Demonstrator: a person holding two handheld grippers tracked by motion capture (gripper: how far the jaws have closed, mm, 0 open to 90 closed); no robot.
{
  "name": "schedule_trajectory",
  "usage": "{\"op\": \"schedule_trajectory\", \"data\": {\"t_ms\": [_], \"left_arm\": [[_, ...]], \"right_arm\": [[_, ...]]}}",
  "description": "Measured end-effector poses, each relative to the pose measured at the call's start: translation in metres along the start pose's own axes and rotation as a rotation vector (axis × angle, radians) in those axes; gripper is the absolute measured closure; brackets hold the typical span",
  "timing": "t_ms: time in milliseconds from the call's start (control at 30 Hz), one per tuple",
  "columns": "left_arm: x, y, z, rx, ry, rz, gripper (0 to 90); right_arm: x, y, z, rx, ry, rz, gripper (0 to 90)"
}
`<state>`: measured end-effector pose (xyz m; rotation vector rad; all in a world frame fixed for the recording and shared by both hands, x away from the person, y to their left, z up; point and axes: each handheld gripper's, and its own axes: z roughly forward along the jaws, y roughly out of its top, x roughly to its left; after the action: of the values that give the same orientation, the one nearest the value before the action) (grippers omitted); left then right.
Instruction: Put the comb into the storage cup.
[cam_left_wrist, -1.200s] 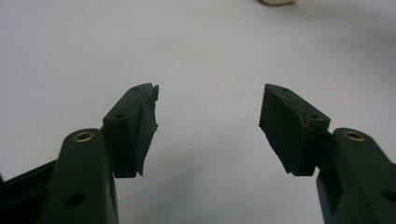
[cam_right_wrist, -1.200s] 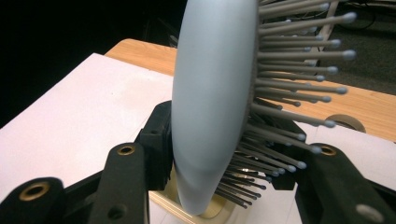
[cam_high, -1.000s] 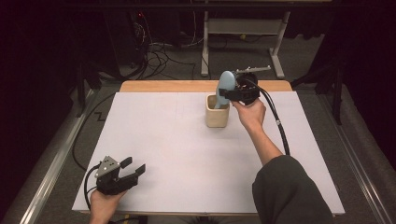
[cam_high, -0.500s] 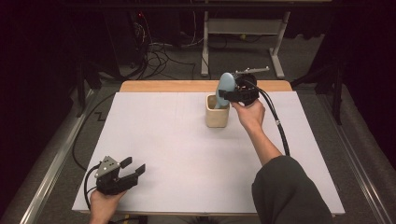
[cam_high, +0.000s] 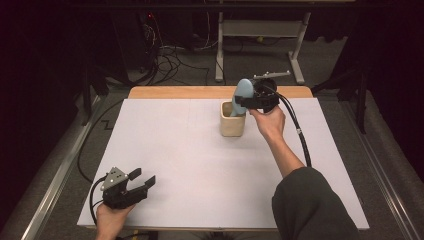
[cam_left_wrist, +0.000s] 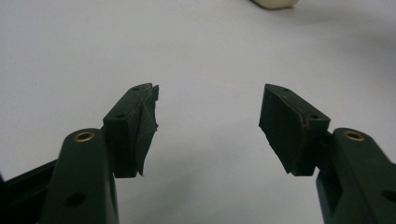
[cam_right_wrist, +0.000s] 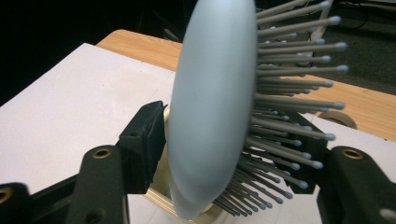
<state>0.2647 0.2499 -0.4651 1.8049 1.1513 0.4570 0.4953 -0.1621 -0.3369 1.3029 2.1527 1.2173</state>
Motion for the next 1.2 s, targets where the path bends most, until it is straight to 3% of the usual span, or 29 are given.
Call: {"op": "schedule_trajectory", "data": {"t_ms": [567,1200], "left_arm": [[0.000,0.000,-0.002,-0.010,0.001,-0.001,37.0],[-0.001,0.000,-0.001,-0.007,0.010,0.008,37.0]], "right_arm": [[-0.002,-0.002,-0.001,0.011,-0.009,-0.021,27.1],[-0.015,-0.017,-0.012,-0.021,-0.003,-0.005,26.0]]}}
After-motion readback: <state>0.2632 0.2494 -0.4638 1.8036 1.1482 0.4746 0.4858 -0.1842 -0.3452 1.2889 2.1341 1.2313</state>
